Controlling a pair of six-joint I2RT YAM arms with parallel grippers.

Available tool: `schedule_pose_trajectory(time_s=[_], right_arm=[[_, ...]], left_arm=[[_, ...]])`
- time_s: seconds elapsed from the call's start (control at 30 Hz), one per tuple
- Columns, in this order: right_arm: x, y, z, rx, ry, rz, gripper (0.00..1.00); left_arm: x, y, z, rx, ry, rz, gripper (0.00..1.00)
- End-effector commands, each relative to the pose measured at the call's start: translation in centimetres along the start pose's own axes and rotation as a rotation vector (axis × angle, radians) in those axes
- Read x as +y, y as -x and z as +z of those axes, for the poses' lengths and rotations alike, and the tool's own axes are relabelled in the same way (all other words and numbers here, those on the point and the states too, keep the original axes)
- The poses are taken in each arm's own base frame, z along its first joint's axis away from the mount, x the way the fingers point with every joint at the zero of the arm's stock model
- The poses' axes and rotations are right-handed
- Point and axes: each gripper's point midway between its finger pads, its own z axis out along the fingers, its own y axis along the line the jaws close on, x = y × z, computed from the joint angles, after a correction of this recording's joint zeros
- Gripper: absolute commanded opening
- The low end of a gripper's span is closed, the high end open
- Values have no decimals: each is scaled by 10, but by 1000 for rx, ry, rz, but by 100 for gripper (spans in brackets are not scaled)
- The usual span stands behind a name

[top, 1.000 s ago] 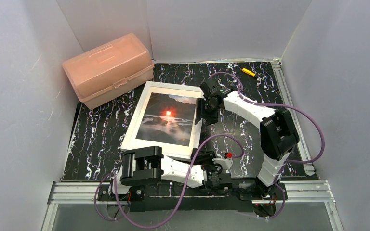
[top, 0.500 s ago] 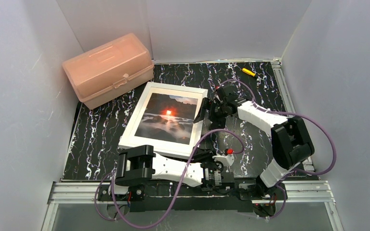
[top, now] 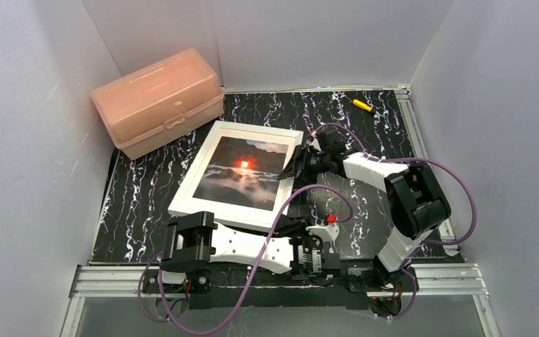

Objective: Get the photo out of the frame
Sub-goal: Turn over the photo frame at the center of the board.

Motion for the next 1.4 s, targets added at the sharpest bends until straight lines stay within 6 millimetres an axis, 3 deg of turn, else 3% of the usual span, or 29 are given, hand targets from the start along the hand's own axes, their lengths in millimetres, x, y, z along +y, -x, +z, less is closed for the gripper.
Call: schedule_pose_trajectory(time_s=[0.0, 0.07, 0.17, 0.27, 0.37, 0.6, 0.77, 1.0, 1.17, 1.37], right_arm=[[19, 8, -1, 3, 100, -15, 63], [22, 11, -3, -7, 108, -23, 50], [26, 14, -7, -17, 110, -29, 39], [32, 17, -10, -23, 118, -41, 14], [39, 19, -16, -30, 120, -55, 1], [63, 31, -40, -93, 87, -119, 1], [74, 45, -59, -151, 12, -181, 1], [90, 53, -80, -171, -49, -230, 1], [87, 57, -100, -198, -157, -250, 1], [87, 55, -121, -203, -199, -262, 1]], left_arm=[[39, 25, -19, -78, 59, -110, 17], [39, 26, -21, -80, 55, -113, 19], [36, 27, -25, -80, 32, -116, 26], [30, 27, -28, -74, -3, -134, 34], [25, 26, -32, -63, -41, -168, 41], [30, 26, -46, -38, -139, -298, 72], [40, 26, -59, -29, -224, -389, 84], [76, 24, -84, -55, -363, -570, 90], [104, 19, -97, -116, -488, -742, 91], [126, -17, -74, -81, -555, -955, 87]])
